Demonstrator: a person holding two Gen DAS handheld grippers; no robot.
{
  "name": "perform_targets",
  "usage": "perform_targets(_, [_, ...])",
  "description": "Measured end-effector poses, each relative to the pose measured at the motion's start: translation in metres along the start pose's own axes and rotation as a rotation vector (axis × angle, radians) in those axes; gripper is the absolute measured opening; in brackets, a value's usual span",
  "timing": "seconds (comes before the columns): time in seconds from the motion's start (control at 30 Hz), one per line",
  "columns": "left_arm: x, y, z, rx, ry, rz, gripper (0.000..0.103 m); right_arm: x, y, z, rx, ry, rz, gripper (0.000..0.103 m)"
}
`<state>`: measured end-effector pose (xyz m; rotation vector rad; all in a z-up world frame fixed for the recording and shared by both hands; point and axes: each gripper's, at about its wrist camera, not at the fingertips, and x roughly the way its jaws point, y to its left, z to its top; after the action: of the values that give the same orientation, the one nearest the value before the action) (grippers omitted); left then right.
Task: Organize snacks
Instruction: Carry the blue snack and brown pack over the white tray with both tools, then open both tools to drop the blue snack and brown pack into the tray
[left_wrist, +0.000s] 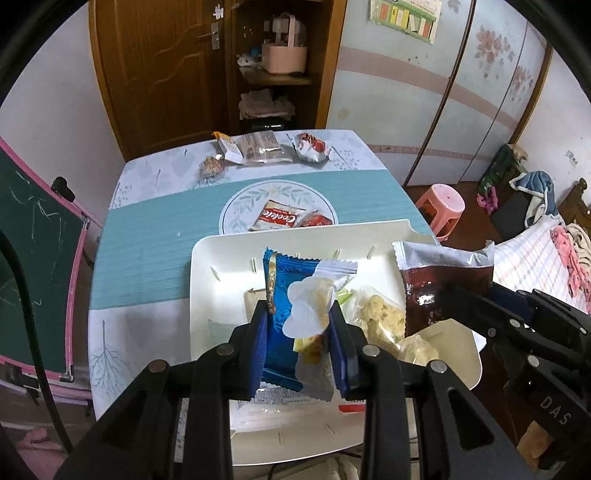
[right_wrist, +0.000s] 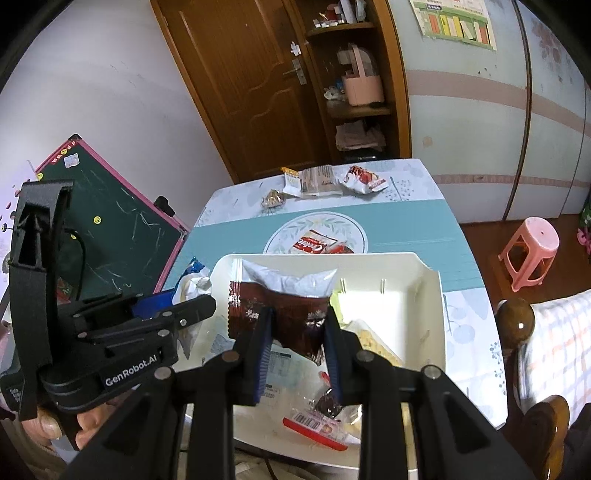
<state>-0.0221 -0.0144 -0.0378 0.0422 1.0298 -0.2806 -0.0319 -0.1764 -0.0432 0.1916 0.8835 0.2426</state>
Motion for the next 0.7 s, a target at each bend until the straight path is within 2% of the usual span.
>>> perform_targets(0.2, [0.008,-0.001,-0.001,-0.005,0.036,0.008,0.031,0.012,-0.003,-0.003,0.017,0.055,-0.009,0.029])
perform_targets(0.23, [0.01,0.0,-0.001,-0.006,0.045,0.011,0.038,0.014,-0.004,-0.004,0.022,0.064,-0.015,0.03])
perform_targets(0.27, [0.013,0.0,-0.001,-0.007,0.058,0.012,0.053,0.017,-0.006,-0.004,0.03,0.078,-0.021,0.032])
perform_targets(0.3, [0.014,0.0,-0.002,-0.008,0.066,0.015,0.063,0.019,-0.007,-0.005,0.036,0.09,-0.027,0.035])
perform_targets(0.33, [0.016,0.0,-0.003,-0.009,0.075,0.016,0.079,0.021,-0.008,-0.006,0.043,0.103,-0.036,0.041])
perform_targets(0.53, [0.02,0.006,-0.005,-0.044,0.097,-0.01,0.082,0.024,-0.011,-0.008,0.062,0.115,-0.052,0.048])
perform_targets(0.7, [0.023,0.008,-0.007,-0.059,0.117,-0.008,0.082,0.025,-0.009,-0.007,0.051,0.126,-0.047,0.049])
